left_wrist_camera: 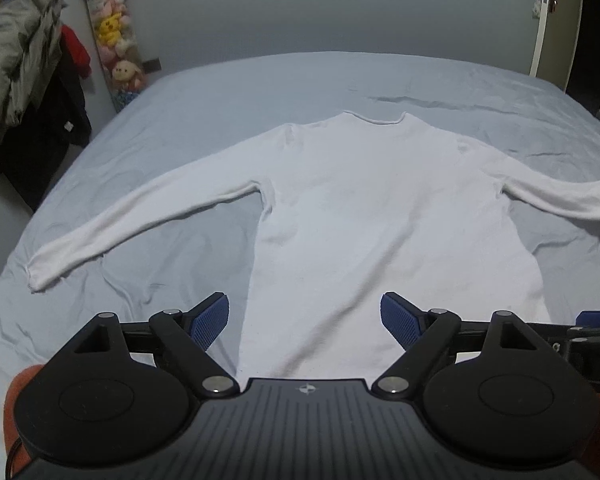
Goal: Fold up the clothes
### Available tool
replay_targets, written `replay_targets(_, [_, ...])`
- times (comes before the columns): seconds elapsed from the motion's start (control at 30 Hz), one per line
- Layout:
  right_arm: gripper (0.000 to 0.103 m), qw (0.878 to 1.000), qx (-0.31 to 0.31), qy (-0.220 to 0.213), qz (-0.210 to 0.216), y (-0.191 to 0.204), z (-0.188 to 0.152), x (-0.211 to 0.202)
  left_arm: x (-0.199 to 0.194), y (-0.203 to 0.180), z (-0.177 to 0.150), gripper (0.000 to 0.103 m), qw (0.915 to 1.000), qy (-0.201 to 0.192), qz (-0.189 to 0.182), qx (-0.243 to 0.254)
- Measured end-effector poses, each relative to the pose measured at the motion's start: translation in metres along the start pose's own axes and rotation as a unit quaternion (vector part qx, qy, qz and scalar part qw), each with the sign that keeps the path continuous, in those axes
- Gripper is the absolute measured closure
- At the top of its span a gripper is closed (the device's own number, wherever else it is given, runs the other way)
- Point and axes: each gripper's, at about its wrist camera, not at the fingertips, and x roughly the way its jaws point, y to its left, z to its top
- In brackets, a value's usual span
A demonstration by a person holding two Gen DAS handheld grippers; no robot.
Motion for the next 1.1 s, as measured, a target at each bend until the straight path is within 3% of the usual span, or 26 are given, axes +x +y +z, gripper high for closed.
replay_targets(1.1, [0.034, 1.000, 0.011, -0.002, -0.002, -0.001, -0.004, 0.004, -0.001, -0.013, -0.006, 0.020, 0.9994, 0.026, -0.024, -0.003])
